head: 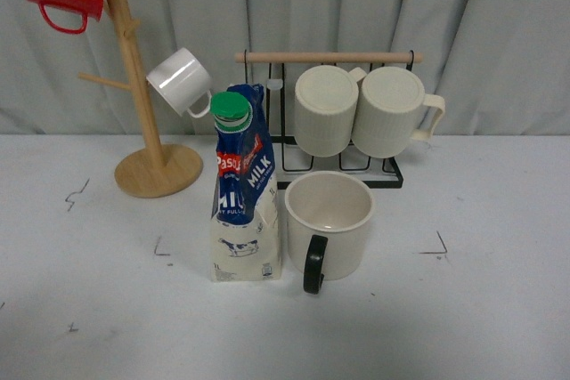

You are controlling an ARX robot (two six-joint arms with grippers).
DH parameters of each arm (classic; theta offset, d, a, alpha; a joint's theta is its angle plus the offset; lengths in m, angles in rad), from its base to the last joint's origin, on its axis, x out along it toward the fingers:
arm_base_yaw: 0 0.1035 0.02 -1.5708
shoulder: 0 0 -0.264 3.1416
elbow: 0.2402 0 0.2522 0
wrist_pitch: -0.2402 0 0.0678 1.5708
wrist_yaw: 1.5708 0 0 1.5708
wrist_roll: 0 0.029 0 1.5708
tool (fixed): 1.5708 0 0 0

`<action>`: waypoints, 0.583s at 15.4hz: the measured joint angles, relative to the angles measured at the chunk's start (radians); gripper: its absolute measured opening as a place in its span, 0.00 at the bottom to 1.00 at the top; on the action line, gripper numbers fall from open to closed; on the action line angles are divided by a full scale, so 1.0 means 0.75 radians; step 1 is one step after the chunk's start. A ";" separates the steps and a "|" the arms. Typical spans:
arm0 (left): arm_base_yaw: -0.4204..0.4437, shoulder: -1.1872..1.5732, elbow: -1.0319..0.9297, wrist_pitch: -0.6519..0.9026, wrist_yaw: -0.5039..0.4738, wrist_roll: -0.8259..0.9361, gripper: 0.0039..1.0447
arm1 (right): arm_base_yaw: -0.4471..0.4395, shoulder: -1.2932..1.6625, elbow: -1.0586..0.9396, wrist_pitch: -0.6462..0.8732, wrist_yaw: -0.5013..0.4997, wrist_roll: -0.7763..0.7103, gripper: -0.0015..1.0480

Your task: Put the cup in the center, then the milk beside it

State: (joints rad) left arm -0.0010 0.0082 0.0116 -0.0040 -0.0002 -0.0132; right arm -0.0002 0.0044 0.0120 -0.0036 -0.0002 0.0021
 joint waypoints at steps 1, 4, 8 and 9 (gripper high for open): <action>0.000 0.000 0.000 0.000 0.000 0.000 0.94 | 0.000 0.000 0.000 -0.001 0.000 0.000 0.94; 0.000 0.000 0.000 0.000 0.000 0.000 0.94 | 0.000 0.000 0.000 0.000 0.000 0.000 0.94; 0.000 0.000 0.000 0.000 0.000 0.000 0.94 | 0.000 0.000 0.000 -0.001 0.000 0.000 0.94; 0.000 0.000 0.000 0.000 0.000 0.000 0.94 | 0.000 0.000 0.000 0.000 0.000 0.000 0.94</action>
State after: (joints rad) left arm -0.0010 0.0082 0.0116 -0.0040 -0.0002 -0.0132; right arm -0.0002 0.0044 0.0120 -0.0036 -0.0002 0.0021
